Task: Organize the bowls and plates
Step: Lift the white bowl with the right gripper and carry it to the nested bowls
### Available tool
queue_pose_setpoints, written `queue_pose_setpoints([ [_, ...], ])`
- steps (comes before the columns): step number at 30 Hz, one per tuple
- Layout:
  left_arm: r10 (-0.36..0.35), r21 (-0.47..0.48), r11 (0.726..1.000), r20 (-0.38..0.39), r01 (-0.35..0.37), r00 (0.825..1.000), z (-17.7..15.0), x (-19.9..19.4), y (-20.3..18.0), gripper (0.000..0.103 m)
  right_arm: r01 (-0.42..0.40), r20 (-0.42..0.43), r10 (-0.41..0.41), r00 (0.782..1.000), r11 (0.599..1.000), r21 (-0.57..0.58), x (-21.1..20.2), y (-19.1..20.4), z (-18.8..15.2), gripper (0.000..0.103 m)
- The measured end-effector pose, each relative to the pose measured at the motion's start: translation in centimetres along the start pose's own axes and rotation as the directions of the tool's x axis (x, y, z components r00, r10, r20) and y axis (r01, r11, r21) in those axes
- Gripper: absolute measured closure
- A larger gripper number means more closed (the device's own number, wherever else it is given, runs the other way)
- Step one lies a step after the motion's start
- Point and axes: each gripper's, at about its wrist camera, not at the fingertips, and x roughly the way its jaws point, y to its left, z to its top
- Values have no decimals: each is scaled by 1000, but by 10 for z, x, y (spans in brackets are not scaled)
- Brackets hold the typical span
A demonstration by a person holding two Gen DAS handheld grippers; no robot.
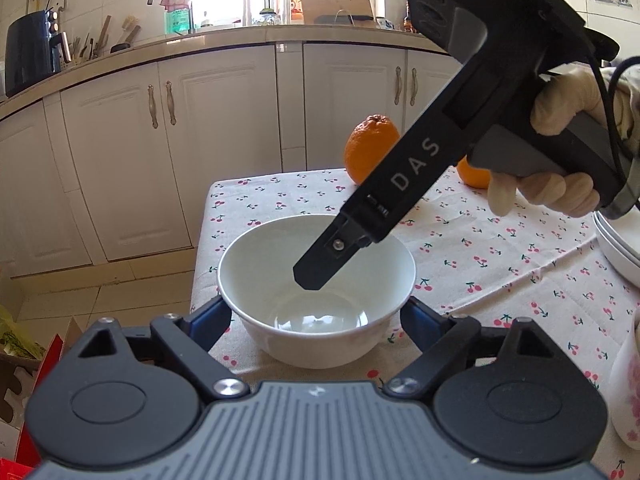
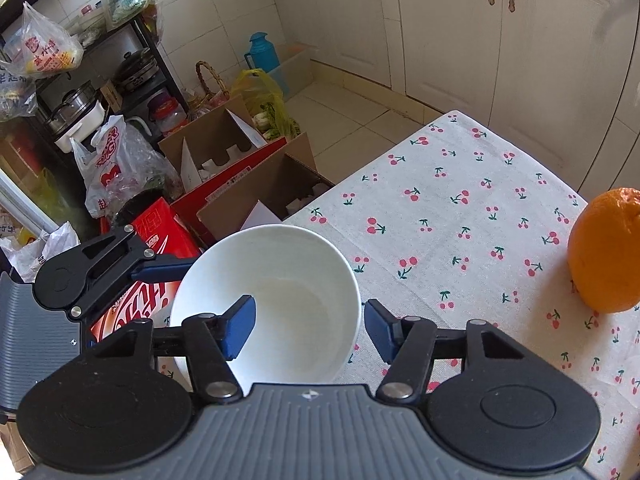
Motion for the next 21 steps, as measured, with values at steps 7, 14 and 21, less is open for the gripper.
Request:
queue_pose_setpoints([
  [7,0,0,1000,-2,0,1000,0,0,0,12,-13,2,13,1000,1000,17,1,0,-1,42],
  [14,-11,-2,1000,-16,11,1000,3,-2,-2,12,-13,12,13,1000,1000,23,-7,2,-4,42],
  [21,-37,-11,999,-13,37,999,9,-16,-15,12,-8,31,7,999,1000,28,-29,6,-18,42],
])
